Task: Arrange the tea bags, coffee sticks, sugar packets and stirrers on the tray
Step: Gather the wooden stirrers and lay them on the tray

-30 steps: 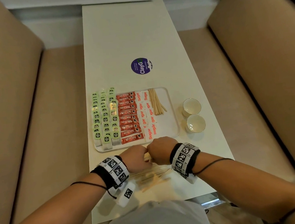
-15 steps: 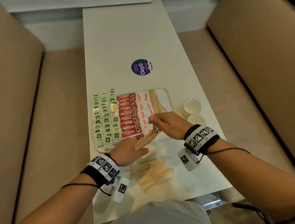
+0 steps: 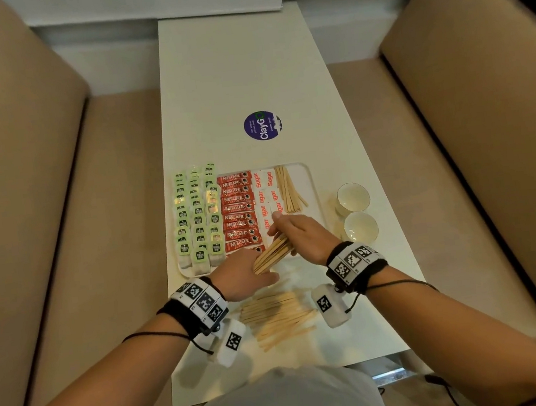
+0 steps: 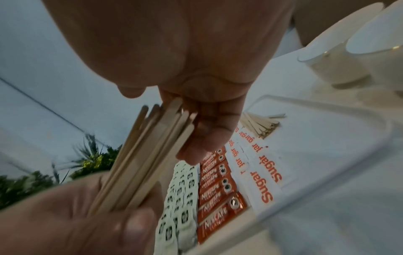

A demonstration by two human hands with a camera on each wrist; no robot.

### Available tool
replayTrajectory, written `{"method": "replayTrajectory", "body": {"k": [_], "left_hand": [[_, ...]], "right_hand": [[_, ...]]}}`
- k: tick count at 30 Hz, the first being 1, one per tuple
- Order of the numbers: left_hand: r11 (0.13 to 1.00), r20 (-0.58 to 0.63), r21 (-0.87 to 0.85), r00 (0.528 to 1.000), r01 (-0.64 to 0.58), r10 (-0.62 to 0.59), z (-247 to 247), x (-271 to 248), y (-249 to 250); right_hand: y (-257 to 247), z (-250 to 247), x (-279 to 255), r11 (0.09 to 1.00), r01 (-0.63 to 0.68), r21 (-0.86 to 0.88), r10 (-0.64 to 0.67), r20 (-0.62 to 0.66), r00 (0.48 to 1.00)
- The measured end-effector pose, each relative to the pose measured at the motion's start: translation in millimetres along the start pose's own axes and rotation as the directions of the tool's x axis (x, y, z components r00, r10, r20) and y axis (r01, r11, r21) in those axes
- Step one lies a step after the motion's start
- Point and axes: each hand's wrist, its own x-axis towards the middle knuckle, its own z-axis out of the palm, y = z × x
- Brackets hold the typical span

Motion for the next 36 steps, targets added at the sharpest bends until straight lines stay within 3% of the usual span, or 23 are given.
{"method": "replayTrajectory", "body": {"k": [3,8,14,20,26,31,34,36], "left_hand": [[0.999,0.003,-0.027,1.0,-0.02,0.02,3,2,-2],[0.994,-0.046,-0.1,0.998,0.044,-0.049,9,2,-7],[0.982,-0.029,-0.19,1.0,0.0,-0.006,6,-6,7],[0.956,0.206,-0.271,0.977,0.114,-0.059,-9,-10,-4],[0.92,0.288,-0.385,0.956,0.071,0.046,5,-17,8],[0.818,0.18,-0.573,0.982,0.054,0.061,12,-14,8],[0.709,0.028,-0.704,0.999,0.043,-0.032,7,-9,5],[0.657,-0.085,-0.754,0.992,-0.001,-0.096,0,-4,3]], "right_hand": [[-1,13,-4,0.986,0.045,-0.162,-0.025,0.124,0.992],[-2,18,1,0.972,0.019,-0.235,-0.005,0.06,0.998],[-5,12,4,0.98,0.024,-0.196,-0.011,0.067,0.998],[0,-3,4,0.982,0.013,-0.189,-0.013,0.0,1.0],[-9,-2,6,0.957,0.142,-0.254,-0.112,0.129,0.985],[-17,-12,5,0.978,0.134,-0.16,-0.134,0.008,0.991],[-12,-14,0,0.993,0.087,-0.074,-0.089,-0.016,0.996],[-5,-13,-3,0.99,0.077,-0.121,-0.076,0.012,0.997]]}}
